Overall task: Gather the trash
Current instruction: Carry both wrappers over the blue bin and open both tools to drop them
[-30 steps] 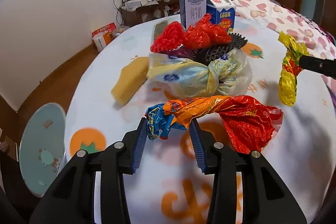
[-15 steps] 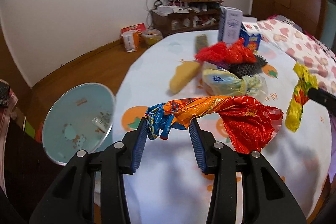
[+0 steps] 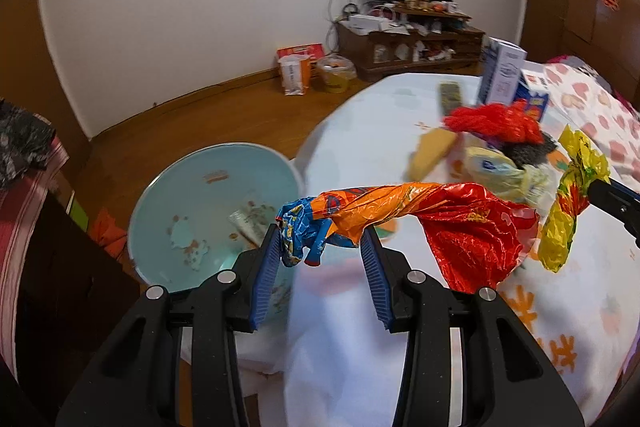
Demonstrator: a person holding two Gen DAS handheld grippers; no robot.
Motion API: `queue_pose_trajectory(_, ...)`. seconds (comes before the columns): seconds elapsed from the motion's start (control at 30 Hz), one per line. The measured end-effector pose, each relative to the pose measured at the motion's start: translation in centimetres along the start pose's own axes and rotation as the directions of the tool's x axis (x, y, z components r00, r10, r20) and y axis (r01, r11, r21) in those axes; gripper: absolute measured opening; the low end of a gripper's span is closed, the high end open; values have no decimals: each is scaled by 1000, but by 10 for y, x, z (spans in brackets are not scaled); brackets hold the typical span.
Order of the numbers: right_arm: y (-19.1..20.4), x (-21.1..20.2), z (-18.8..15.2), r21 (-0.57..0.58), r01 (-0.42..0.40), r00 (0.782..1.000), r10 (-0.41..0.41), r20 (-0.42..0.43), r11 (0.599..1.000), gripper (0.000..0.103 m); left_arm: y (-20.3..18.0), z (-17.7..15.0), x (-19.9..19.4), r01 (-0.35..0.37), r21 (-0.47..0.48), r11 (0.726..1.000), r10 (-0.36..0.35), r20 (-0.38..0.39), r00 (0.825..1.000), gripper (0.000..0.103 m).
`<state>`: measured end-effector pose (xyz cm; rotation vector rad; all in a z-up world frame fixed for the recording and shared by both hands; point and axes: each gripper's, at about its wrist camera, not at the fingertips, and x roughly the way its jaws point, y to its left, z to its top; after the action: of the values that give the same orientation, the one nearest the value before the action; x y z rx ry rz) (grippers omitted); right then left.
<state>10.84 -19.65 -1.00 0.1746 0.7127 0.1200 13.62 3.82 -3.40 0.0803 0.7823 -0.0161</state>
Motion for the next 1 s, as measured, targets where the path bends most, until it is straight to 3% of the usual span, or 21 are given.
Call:
queue_pose_trajectory(0.43, 63, 25, 12, -84, -74, 997, 73, -17, 994, 19, 65, 2, 6, -119, -110, 987, 119, -9, 993, 41)
queue_pose_trajectory(1.0, 136, 64, 20, -163, -160, 986, 152, -65, 974, 19, 131, 5, 10, -216, -221, 951, 216, -20, 976, 41)
